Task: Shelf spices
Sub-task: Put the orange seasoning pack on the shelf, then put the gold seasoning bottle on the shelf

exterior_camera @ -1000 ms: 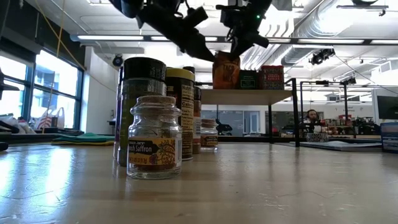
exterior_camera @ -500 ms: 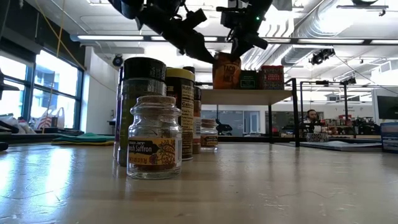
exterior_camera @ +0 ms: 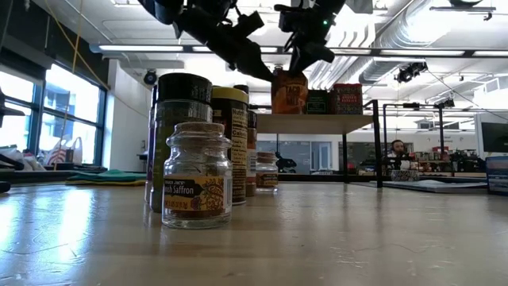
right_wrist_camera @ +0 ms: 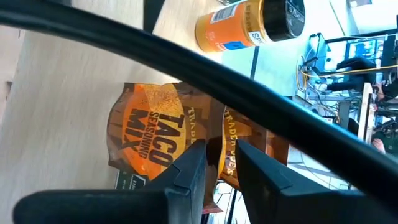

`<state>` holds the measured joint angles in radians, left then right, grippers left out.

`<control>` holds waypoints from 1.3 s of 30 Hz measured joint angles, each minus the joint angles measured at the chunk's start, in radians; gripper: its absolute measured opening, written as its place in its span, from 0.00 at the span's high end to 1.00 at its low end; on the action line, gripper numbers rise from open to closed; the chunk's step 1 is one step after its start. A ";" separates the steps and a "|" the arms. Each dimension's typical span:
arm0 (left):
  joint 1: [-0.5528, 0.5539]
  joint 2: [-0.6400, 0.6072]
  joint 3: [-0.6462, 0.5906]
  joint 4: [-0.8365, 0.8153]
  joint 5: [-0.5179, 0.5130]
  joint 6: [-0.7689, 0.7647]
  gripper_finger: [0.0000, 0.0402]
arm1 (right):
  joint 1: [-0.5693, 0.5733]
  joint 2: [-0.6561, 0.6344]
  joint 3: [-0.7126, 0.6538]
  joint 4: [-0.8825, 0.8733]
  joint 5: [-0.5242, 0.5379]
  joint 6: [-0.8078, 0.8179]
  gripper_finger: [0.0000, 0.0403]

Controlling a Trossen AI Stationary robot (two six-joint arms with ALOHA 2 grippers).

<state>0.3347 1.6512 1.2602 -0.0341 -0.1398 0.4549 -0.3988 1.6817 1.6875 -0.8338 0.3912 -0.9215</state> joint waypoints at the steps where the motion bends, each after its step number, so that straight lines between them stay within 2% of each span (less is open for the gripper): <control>1: 0.000 0.000 0.000 0.000 0.000 0.000 0.58 | 0.000 0.000 0.000 0.000 0.000 0.000 0.80; 7: -0.001 0.000 0.000 -0.006 0.000 -0.001 0.58 | 0.008 -0.004 0.000 0.001 0.028 0.004 0.80; 11: -0.002 0.001 0.000 -0.008 0.000 -0.015 0.58 | 0.030 -0.023 0.000 0.010 0.086 0.012 0.80; 23: -0.060 -0.023 -0.001 -0.039 -0.091 -0.008 0.58 | 0.097 -0.141 0.000 -0.011 0.119 0.197 0.80; 26: -0.073 -0.041 -0.001 -0.048 -0.109 -0.008 0.58 | 0.117 -0.169 0.000 -0.038 0.074 0.276 0.80; 32: -0.088 -0.084 -0.001 -0.097 -0.149 -0.020 0.58 | 0.145 -0.188 0.000 -0.181 -0.098 0.436 0.80; 35: -0.103 -0.123 -0.001 -0.151 -0.162 -0.040 0.58 | 0.173 -0.188 -0.005 -0.242 -0.111 0.481 0.81; 39: -0.128 -0.185 -0.004 -0.254 -0.165 -0.093 0.58 | 0.201 -0.207 -0.091 -0.210 -0.114 0.508 0.83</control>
<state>0.2066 1.4664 1.2559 -0.2879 -0.3044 0.3617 -0.1974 1.4744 1.5966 -1.0442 0.2774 -0.4130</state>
